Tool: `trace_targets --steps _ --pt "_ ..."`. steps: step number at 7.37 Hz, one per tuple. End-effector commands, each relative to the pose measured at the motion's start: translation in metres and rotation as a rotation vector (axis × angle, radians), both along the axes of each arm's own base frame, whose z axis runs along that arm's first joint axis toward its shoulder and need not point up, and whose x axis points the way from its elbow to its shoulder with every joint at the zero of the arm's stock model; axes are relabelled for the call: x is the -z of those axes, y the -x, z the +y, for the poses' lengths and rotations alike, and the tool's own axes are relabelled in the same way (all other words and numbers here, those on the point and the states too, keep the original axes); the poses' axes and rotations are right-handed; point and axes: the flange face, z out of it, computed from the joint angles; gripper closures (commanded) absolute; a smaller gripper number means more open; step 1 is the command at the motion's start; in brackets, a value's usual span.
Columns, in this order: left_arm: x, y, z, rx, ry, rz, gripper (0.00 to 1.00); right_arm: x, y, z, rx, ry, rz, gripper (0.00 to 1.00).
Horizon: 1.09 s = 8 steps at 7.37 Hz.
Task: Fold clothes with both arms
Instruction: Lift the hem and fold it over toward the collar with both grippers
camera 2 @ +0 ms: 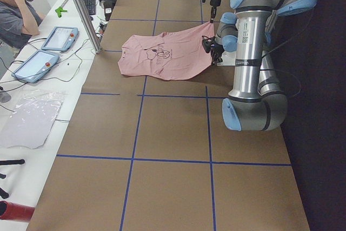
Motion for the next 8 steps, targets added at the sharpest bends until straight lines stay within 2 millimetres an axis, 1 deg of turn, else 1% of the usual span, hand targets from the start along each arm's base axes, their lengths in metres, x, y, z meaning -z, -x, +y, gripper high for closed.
trace_targets --steps 1,2,3,4,5,6,7,8 --pt "0.025 0.021 0.030 -0.077 0.007 0.036 1.00 0.010 -0.021 0.013 0.021 0.021 -0.020 1.00" --pt "0.026 0.023 0.024 -0.074 -0.005 0.037 1.00 0.010 -0.023 -0.002 -0.018 0.021 -0.023 1.00" --pt "0.024 0.024 0.010 -0.083 -0.056 0.027 1.00 0.003 -0.023 -0.030 -0.082 0.009 -0.006 1.00" --pt "0.026 0.028 -0.018 -0.060 -0.122 0.019 1.00 0.012 -0.018 -0.065 -0.124 -0.055 -0.024 1.00" --pt "0.036 0.034 -0.057 -0.013 -0.189 0.020 1.00 0.028 -0.015 -0.102 -0.161 -0.135 -0.044 1.00" --pt "0.033 0.037 -0.095 0.035 -0.234 -0.015 1.00 0.035 -0.016 -0.143 -0.218 -0.190 -0.039 1.00" --pt "0.027 0.038 -0.144 0.062 -0.271 -0.065 1.00 0.035 -0.014 -0.193 -0.248 -0.294 0.011 1.00" --pt "0.023 0.036 -0.206 0.073 -0.282 -0.112 1.00 0.027 -0.010 -0.250 -0.287 -0.334 0.077 1.00"
